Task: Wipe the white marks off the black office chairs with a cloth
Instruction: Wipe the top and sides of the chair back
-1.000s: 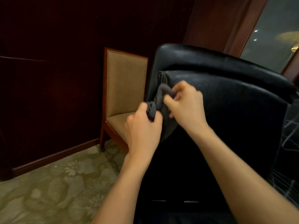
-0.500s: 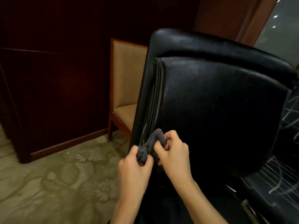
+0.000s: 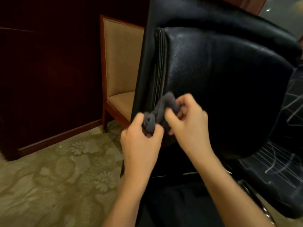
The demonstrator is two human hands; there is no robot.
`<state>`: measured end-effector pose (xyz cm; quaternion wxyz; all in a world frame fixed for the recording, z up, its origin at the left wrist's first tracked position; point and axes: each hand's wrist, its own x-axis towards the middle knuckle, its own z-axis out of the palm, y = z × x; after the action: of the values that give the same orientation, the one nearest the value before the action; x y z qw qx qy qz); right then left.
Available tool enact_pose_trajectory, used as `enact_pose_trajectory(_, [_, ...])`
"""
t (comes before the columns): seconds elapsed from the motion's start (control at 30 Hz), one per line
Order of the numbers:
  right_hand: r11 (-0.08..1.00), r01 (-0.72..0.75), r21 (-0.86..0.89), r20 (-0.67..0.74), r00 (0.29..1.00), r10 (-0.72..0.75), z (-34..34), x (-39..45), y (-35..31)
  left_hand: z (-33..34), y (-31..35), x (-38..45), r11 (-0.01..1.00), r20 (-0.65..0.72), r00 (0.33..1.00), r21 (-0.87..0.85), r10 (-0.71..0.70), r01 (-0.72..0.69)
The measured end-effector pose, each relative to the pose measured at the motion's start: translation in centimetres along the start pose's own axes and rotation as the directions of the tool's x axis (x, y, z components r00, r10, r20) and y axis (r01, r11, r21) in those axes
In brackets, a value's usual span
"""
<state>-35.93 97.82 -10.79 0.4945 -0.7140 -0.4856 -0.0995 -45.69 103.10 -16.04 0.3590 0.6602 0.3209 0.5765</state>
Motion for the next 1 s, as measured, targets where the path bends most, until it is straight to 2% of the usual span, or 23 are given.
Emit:
enact_pose_trajectory(0.1, [0.994,-0.108,-0.025,0.114,0.987,0.110,1.9,-5.2,2.5,-0.3,-4.4,-5.2,0.989,0.040,0.989,0.056,-0.141,0.139])
enact_pose_trajectory(0.17, [0.983,-0.166,-0.084,0.182,0.967,0.179,3.0,-7.9,3.5,-0.9,-7.2,-7.5,0.967,0.113,0.961,0.066,-0.254,0.247])
enact_pose_trajectory(0.23, [0.978,-0.164,-0.125,0.169,0.968,0.184,3.7,-9.4,3.8,-1.9,-9.2,-8.0,0.957,0.178,0.941,0.046,-0.289,0.285])
enact_pose_trajectory(0.37, [0.982,-0.150,-0.110,0.049,0.986,0.156,4.0,-9.4,2.3,-3.1,-10.0,-5.0,0.969,0.179,0.966,-0.128,-0.187,0.211])
enact_pose_trajectory(0.47, [0.983,-0.162,-0.085,-0.008,0.987,0.162,4.1,-9.4,0.4,-3.8,-8.4,-2.3,0.978,0.139,0.989,-0.192,-0.059,0.086])
enact_pose_trajectory(0.63, [0.989,-0.040,-0.145,-0.273,0.962,-0.001,2.8,-7.1,-4.9,-5.2,-5.2,2.3,0.929,0.115,0.989,-0.367,0.094,-0.045])
enact_pose_trajectory(0.7, [0.979,-0.035,-0.203,-0.294,0.955,-0.027,2.5,-5.1,-7.6,-5.8,-4.0,3.9,0.926,0.094,0.988,-0.369,0.119,-0.076])
enact_pose_trajectory(0.77, [0.948,-0.057,-0.315,-0.284,0.958,-0.037,2.8,-3.5,-9.5,-6.4,-3.1,4.1,0.937,0.059,0.988,-0.331,0.142,-0.115])
enact_pose_trajectory(0.87, [0.875,-0.125,-0.467,-0.322,0.946,-0.037,3.6,-4.2,-10.3,-7.7,-3.2,2.2,0.986,0.071,0.987,-0.103,0.141,-0.133])
enact_pose_trajectory(0.93, [0.850,-0.118,-0.514,-0.300,0.953,-0.050,4.0,-5.6,-10.0,-8.0,-4.4,1.1,0.994,0.035,0.993,0.020,0.111,-0.111])
enact_pose_trajectory(1.0, [0.830,-0.108,-0.547,-0.272,0.961,-0.054,4.2,-6.9,-9.5,-7.6,-6.0,0.0,0.984,-0.017,0.986,0.064,0.166,-0.165])
